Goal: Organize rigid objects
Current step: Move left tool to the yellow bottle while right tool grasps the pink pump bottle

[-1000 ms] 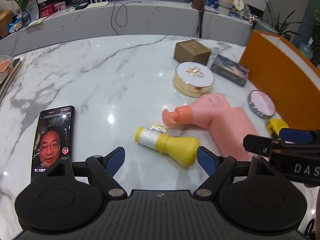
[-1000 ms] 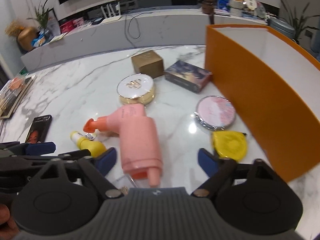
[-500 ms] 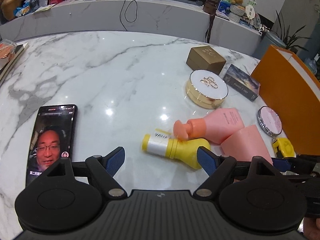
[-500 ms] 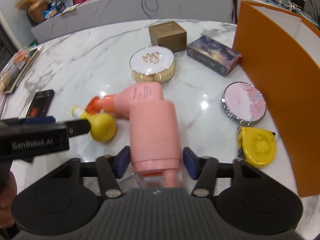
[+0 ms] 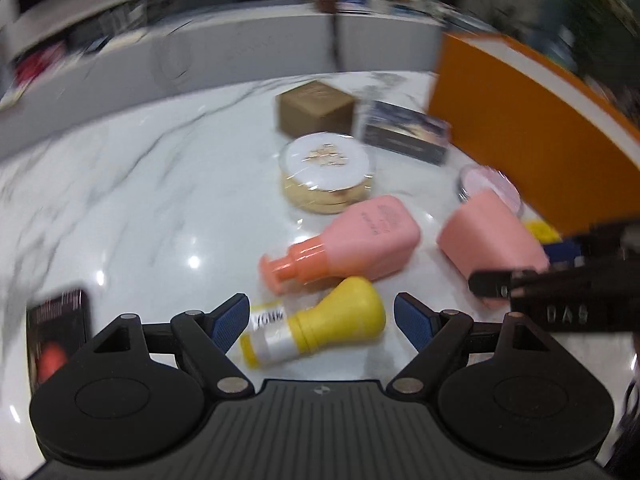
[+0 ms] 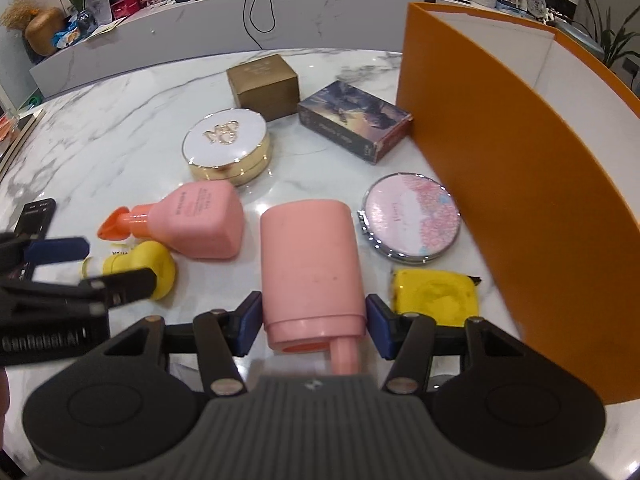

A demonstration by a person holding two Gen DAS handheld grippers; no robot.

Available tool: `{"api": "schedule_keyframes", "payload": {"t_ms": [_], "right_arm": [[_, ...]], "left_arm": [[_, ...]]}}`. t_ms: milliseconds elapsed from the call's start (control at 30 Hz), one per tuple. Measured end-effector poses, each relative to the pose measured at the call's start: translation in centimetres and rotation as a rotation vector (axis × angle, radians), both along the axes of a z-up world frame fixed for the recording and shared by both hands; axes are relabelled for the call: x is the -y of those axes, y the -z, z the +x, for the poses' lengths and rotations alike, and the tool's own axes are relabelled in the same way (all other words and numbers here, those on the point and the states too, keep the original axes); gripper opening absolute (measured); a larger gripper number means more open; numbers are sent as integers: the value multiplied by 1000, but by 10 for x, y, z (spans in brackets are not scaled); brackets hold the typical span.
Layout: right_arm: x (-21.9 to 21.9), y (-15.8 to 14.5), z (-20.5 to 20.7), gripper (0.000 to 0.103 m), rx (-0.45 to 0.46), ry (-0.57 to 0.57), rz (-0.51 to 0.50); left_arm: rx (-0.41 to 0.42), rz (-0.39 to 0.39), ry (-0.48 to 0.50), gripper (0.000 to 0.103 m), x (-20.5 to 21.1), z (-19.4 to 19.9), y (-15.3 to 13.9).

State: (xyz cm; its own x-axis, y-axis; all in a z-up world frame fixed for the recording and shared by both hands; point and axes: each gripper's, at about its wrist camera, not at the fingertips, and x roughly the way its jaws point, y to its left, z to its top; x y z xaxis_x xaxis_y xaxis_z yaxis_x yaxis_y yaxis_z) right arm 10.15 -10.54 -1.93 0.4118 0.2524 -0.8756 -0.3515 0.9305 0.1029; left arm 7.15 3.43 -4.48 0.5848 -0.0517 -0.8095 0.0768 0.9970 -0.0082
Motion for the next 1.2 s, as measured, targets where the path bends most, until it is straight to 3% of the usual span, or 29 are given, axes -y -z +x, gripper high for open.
{"api": "schedule_keyframes", "payload": {"t_ms": [67,233,400,567,867,1033,1200], "right_arm": [[2,0,0,55,-2,1,3],[5,-1,-2,55,-3,-2,5],[10,-3,1,55,2,5,18],[9,-2,0,55,-1,-3,15],[6,9,3,55,-21,-21,-8],[3,13,5,55,-14,-26,-8],[0,14,4,55,5,-36,-18]], "left_arm": [[0,26,40,95,2,2,3],[-71,-45,117,90,-4,9,10],[-100,41,242,87,4,3,14],[-99,17,251,68,4,2,17],[-63,25,272,65,15,6,19],[-61,22,273,46,14,4,18],[-42,42,265,44,13,0,16]]}}
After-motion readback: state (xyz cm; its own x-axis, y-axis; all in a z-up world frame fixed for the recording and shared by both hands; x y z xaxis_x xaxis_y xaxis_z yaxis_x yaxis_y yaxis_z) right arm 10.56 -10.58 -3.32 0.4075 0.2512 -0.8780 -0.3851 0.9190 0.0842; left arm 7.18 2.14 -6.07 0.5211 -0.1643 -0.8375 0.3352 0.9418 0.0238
